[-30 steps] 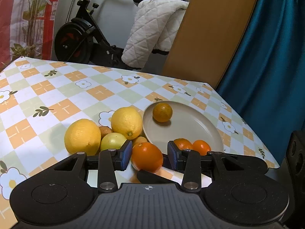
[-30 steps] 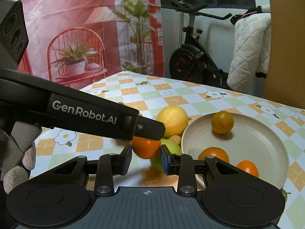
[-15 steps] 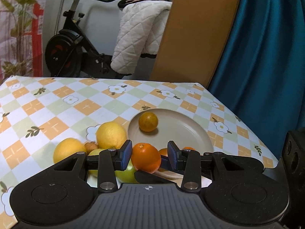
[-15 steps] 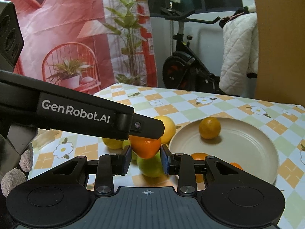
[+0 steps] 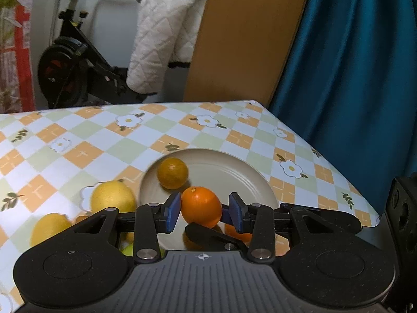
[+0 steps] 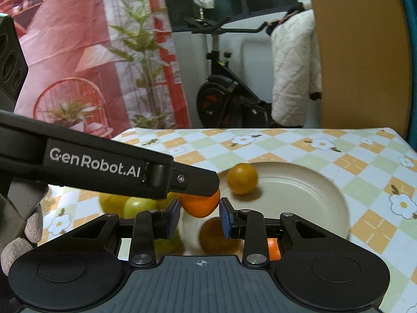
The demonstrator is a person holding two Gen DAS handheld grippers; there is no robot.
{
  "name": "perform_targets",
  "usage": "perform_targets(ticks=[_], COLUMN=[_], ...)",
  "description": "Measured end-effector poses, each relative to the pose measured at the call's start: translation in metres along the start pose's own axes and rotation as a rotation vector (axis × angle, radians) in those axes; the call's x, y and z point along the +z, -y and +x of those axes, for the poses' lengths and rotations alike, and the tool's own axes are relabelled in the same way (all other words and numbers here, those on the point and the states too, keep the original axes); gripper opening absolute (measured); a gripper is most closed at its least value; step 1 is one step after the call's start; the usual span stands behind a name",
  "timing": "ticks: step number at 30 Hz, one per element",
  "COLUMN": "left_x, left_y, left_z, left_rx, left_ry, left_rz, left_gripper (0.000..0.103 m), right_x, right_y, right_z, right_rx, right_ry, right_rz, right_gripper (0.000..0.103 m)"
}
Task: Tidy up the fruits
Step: 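Carry the orange onto the plate and open the left gripper, then move the left gripper to the large yellow lemon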
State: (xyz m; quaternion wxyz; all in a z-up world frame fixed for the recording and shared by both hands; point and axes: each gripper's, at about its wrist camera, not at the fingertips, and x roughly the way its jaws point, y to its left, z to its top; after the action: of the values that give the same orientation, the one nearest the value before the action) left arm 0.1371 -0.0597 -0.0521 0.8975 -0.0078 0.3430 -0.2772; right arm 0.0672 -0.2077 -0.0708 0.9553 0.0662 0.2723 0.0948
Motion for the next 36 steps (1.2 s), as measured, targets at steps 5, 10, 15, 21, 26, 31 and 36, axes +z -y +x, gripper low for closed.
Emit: perform_targets(ticks=[5,10,15,21,26,31,36], left_x=[0.004,0.011,0.017,0.023,0.028,0.033,0.044], left_y=[0.001,0.002,-0.003,-0.008,-0.011,-0.014,-0.024], left_z=[0.021,0.041,0.061,0.081,0.090,0.080,0.050], left_rx=[-0.026,-0.038,-0.043,-0.047,-0.051,-0.033,-0.015], left_ry=[-0.040,-0.074,-0.112,-0.148,-0.157,-0.142,-0.089], left_rz=[-0.013,-0.025,-0.042,-0.059,-0.073,-0.085,-0.093], left_gripper=[0.042,0.041,0.041,0.041,0.041,0.041,0.042], right_x=[0.002,0.003,0.006,0.006,0.011,0.019,0.033], right_y=[0.022,0.033,0.041,0.052,0.058,0.061,0.064], right_z=[0.010,0.024,0.042,0.056,0.062,0.058,0.043], right_rx=[-0.029,-0.057,-0.078,-0.089,-0.088,-0.094,-0.104], right_ry=[-0.015,-0.047,-0.089,-0.132,-0.167,-0.187,-0.191], right_rz=[0.035,0.039,0.030,0.031,0.039,0.041,0.029], right_gripper=[0.030,0.030,0.030,0.030,0.030,0.031,0.032])
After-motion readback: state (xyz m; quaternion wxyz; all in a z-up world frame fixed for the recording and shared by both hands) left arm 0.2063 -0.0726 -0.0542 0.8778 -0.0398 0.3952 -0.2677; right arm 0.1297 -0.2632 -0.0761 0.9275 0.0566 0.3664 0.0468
